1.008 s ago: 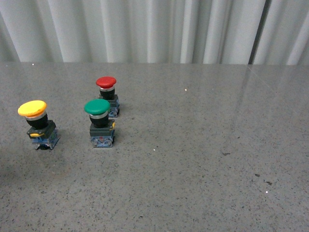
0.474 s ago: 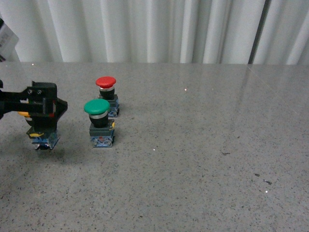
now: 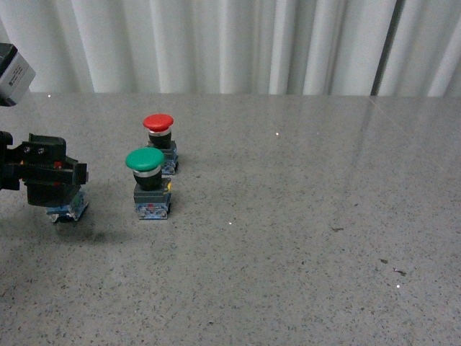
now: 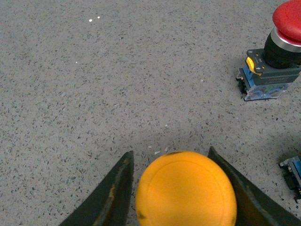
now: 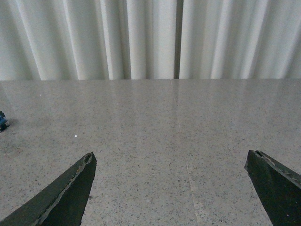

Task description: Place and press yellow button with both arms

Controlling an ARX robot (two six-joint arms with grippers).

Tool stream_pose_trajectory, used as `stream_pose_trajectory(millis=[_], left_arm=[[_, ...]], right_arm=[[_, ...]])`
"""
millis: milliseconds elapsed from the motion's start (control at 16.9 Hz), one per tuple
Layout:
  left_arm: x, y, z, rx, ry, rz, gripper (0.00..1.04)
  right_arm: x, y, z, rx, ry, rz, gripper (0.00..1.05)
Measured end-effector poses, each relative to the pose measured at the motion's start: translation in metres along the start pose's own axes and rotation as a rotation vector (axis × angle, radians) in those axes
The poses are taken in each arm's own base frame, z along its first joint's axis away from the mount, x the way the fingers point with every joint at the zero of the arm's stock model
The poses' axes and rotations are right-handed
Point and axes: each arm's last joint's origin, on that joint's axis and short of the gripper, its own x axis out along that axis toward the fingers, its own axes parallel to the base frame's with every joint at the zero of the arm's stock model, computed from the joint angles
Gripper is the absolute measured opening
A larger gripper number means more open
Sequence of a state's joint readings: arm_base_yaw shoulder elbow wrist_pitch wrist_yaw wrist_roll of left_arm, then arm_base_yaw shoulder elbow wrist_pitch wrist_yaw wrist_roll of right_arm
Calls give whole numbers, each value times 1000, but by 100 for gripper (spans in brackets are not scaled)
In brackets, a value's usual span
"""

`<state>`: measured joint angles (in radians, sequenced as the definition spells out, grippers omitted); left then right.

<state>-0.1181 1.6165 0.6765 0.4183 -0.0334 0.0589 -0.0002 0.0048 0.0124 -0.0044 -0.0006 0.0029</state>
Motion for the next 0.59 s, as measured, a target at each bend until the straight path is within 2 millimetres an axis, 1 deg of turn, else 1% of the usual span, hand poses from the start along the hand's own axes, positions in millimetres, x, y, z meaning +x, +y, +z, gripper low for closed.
stream_pose_trajectory(millis=[59, 119, 237, 356, 474, 534, 593], left_arm=[[-1, -1, 1, 3, 2, -1, 37], [-3, -2, 2, 6, 3, -2, 35], [-22, -9, 17, 18, -41, -15, 34], [-49, -23, 43, 34, -154, -48, 34], [-75, -38, 74, 36, -279, -95, 34], [-88, -50, 92, 34, -345, -127, 34], [-95, -66, 108, 24, -394, -170, 34]], right_arm=[[0, 0, 0, 0, 0, 0, 98], [0, 0, 0, 0, 0, 0, 98], [0, 0, 0, 0, 0, 0, 98], [0, 0, 0, 0, 0, 0, 98], [0, 0, 0, 0, 0, 0, 98], [0, 0, 0, 0, 0, 0, 98], [0, 0, 0, 0, 0, 0, 98]])
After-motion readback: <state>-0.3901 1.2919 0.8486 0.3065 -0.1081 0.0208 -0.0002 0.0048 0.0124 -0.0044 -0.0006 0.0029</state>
